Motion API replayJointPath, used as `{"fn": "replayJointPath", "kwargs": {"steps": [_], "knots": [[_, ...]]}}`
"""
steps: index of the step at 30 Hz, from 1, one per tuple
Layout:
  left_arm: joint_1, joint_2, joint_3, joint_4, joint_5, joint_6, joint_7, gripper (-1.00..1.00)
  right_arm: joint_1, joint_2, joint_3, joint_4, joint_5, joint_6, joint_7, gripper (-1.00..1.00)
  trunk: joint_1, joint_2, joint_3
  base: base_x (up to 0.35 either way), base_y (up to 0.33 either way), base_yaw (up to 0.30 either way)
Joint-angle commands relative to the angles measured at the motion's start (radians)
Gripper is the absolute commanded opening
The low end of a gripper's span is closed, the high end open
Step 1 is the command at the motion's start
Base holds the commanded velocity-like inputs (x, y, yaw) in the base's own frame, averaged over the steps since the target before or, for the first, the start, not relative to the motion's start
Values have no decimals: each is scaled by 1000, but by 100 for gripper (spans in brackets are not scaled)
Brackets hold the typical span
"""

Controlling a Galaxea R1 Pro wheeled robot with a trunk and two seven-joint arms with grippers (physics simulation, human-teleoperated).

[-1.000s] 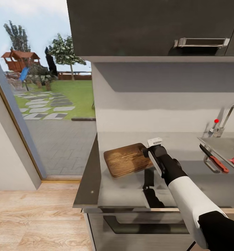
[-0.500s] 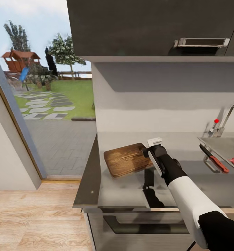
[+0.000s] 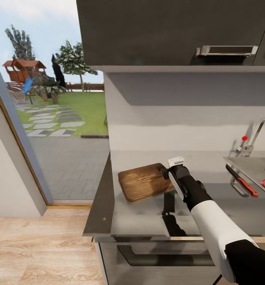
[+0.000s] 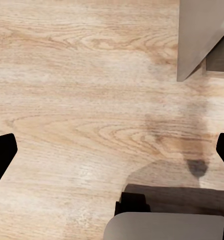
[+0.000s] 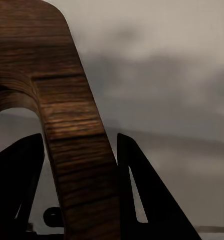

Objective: In the kitchen, take the Vidalia onion out of the sink, dice it on the chopping board with the paring knife, put the diced onion into the bowl on the countertop, then place both the paring knife and the chopping board into the sink.

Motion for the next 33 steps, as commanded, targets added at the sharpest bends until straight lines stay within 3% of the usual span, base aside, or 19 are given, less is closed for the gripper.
{"fn": "replayJointPath", "kwargs": {"steps": [1, 33], "knots": [[-1, 0, 1, 1, 2, -3, 0, 100, -1, -2, 1, -2, -1, 5, -3, -100, 0, -1, 1, 0, 0, 0], [-1, -2, 1, 1, 2, -3, 0, 100, -1, -10, 2, -2, -1, 5, -3, -100, 0, -1, 51, 0, 0, 0]]}}
